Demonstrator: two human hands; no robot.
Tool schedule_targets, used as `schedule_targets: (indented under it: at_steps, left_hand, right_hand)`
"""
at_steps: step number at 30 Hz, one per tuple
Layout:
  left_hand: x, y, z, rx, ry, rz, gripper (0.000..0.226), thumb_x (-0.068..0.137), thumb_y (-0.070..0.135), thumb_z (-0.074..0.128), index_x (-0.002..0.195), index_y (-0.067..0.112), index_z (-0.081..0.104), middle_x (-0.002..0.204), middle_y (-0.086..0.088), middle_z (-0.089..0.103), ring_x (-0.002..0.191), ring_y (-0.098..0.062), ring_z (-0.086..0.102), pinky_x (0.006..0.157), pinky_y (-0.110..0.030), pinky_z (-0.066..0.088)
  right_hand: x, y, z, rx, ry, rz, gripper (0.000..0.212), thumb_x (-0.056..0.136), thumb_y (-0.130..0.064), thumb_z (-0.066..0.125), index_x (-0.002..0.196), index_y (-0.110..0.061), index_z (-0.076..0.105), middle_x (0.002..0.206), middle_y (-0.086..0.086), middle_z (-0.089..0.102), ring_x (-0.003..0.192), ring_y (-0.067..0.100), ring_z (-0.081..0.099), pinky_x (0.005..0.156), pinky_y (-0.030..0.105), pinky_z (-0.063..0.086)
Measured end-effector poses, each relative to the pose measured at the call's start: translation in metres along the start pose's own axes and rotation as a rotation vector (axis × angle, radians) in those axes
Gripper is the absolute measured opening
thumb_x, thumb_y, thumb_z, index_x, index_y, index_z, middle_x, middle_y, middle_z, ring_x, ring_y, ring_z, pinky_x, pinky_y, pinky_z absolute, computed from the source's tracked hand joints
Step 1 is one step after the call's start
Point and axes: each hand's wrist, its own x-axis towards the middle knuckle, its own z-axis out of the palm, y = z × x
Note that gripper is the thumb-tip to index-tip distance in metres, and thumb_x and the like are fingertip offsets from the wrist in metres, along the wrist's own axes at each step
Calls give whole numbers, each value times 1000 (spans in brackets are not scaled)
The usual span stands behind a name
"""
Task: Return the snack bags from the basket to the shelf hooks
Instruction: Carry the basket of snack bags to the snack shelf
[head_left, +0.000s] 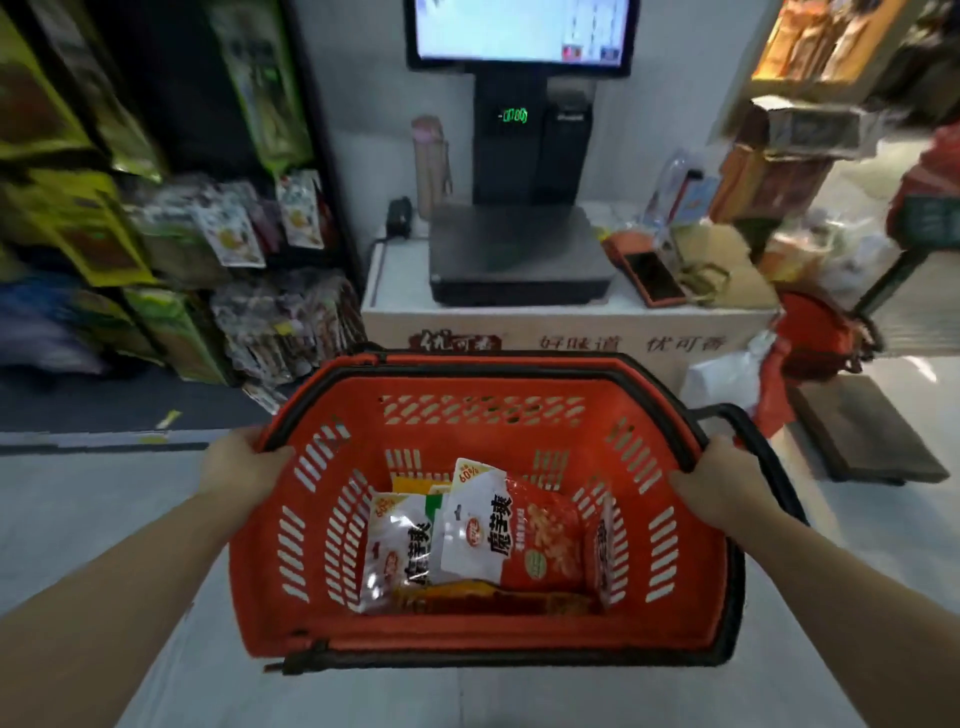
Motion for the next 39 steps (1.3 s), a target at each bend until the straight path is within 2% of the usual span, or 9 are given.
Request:
schedule_targets:
  at_steps: [6,11,16,21,25,29,34,37,39]
  left_hand:
    - [-34,6,-149,-116,114,-116,19,79,11,71,98,6,74,73,-14,69,66,-31,67,72,-42,58]
    - [-58,-41,-239,-250,230,-278,18,79,0,72,96,5,69,69,-13,64,52,-22,58,66,-35,51]
    - [-76,-122,-320,-328,359,-416,18,73,3,79,90,1,74,73,-20,69,62,-31,65,78,-48,58]
    - [-77,-200,-394,-382,443,-518,17,73,2,79,89,0,73,66,-18,68,54,-26,62,63,-34,55]
    - [-58,-261,-466,-393,535,-587,23,72,7,80,93,0,75,72,-20,71,58,-27,64,71,-38,57]
    - [-38,-301,-535,-460,653,-619,31,75,3,78,104,-5,71,77,-21,67,55,-24,59,71,-37,52]
    - [6,-343,-617,-529,781,-656,33,76,2,77,108,-1,70,72,-18,68,41,-25,63,46,-27,56]
    - [40,-370,-657,-562,858,-683,33,75,3,78,107,1,71,79,-22,70,56,-28,66,65,-37,59]
    - [66,-393,-683,-594,910,-709,31,74,5,79,104,3,72,81,-23,72,65,-31,69,77,-45,59]
  right_hand:
    - [-38,-117,-73,-90,-2,-175,44,75,-31,71,111,-8,57,83,14,66,61,29,59,57,35,52]
    - [-65,-211,-58,-159,-88,-419,26,78,-23,72,73,-6,53,70,15,61,56,25,51,46,30,36]
    - [-90,-304,7,-205,-203,-585,33,71,-34,73,94,-11,65,81,8,66,65,23,56,55,31,40]
    - [-138,-411,77,-280,-295,-739,27,76,-31,74,95,-13,66,74,7,64,61,23,51,54,29,36]
    - [-185,-518,136,-320,-396,-802,25,82,-32,73,78,-12,58,65,4,58,51,16,51,40,25,35]
    - [-230,-622,186,-316,-413,-897,32,81,-33,73,68,-12,52,67,7,58,52,18,49,45,28,37]
    - [-267,-746,253,-270,-367,-1004,39,77,-36,74,92,-3,60,79,10,59,73,30,56,60,30,40]
    - [-282,-826,297,-282,-367,-1084,47,77,-38,74,102,0,63,86,14,62,88,33,63,63,30,40]
    - [-293,-882,328,-261,-400,-1142,45,78,-35,74,107,-2,64,80,11,58,81,31,61,62,30,38]
